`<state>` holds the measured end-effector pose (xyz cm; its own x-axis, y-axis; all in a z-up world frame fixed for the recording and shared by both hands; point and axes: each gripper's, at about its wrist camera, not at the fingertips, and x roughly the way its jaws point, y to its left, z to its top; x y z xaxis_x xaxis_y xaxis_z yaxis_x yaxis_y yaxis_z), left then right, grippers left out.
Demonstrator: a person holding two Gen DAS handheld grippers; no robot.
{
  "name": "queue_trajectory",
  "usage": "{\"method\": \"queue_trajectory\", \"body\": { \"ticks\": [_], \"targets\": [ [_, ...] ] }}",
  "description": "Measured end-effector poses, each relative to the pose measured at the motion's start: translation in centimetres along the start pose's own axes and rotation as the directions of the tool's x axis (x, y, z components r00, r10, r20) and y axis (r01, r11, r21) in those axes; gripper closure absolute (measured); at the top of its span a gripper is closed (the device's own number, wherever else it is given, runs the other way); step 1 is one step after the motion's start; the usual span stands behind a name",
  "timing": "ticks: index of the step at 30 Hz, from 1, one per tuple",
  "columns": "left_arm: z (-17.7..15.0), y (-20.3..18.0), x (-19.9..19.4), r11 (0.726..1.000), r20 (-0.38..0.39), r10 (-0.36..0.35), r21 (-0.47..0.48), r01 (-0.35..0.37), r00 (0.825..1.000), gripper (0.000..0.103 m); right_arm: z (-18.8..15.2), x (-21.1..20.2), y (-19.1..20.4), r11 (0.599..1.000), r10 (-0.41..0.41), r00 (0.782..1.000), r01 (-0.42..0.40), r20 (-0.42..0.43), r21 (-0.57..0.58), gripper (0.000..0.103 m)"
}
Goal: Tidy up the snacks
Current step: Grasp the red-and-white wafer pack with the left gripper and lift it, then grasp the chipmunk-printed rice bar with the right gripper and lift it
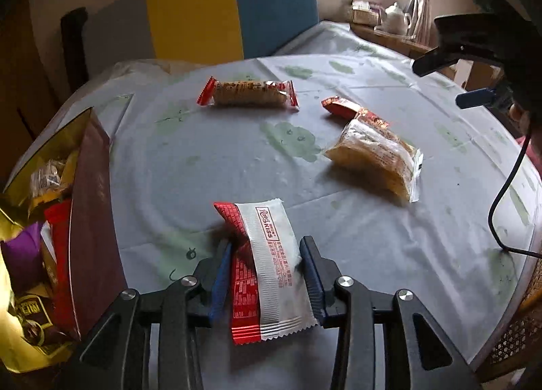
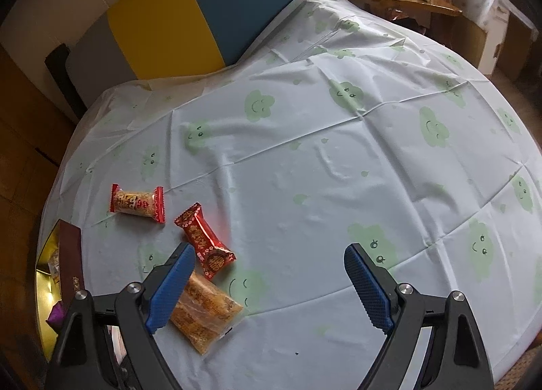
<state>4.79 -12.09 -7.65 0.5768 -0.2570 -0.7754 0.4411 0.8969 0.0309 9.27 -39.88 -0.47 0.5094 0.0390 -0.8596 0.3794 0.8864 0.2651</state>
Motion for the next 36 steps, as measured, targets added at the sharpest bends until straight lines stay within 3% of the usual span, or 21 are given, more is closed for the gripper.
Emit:
{"method": "queue_trajectory", "body": {
  "ticks": [6,11,14,18,25,33,36],
  "targets": [
    [-0.9,0.5,-0.6,0.999,0.089,-0.030,-0.009,0.030,0.996,0.062,-0.6,0.2,1.5,0.996,0.020,1.000,-0.019,0.011,-0.082,0.013],
    [-0.3,0.3,-0.6,0.999,0.109,-0.037,-0.016,0.039,0.993,0.062,-2.1,0.6,4.6,0.973,0.085,0.996,-0.087,-0.019,-0.212,0.015],
    [-0.2,0.4,-0.7,0.999,0.116,-0.041,-0.017,0.043,0.992,0.062,-3.4,0.7,7.3,0.933,0.109,0.993,-0.116,-0.041,-0.340,0.021],
    [-0.5,0.4,-0.9,0.998,0.125,-0.050,-0.025,0.054,0.991,0.062,-3.9,1.4,10.5,0.884,0.076,0.994,-0.101,-0.073,-0.456,0.032],
    [-0.5,0.6,-0.8,0.997,0.134,-0.066,-0.035,0.071,0.989,0.062,-0.8,4.2,17.0,0.782,0.090,0.996,-0.078,-0.012,-0.619,0.032],
    [-0.5,0.8,-0.7,0.995,0.138,-0.080,-0.048,0.088,0.987,0.062,1.7,12.4,21.6,0.664,-0.068,0.997,0.023,-0.029,-0.747,0.032],
    [-0.5,0.8,-0.8,0.995,0.139,-0.080,-0.049,0.088,0.987,0.062,1.5,13.8,21.8,0.656,-0.099,0.993,0.021,-0.059,-0.754,0.059]
  ]
}}
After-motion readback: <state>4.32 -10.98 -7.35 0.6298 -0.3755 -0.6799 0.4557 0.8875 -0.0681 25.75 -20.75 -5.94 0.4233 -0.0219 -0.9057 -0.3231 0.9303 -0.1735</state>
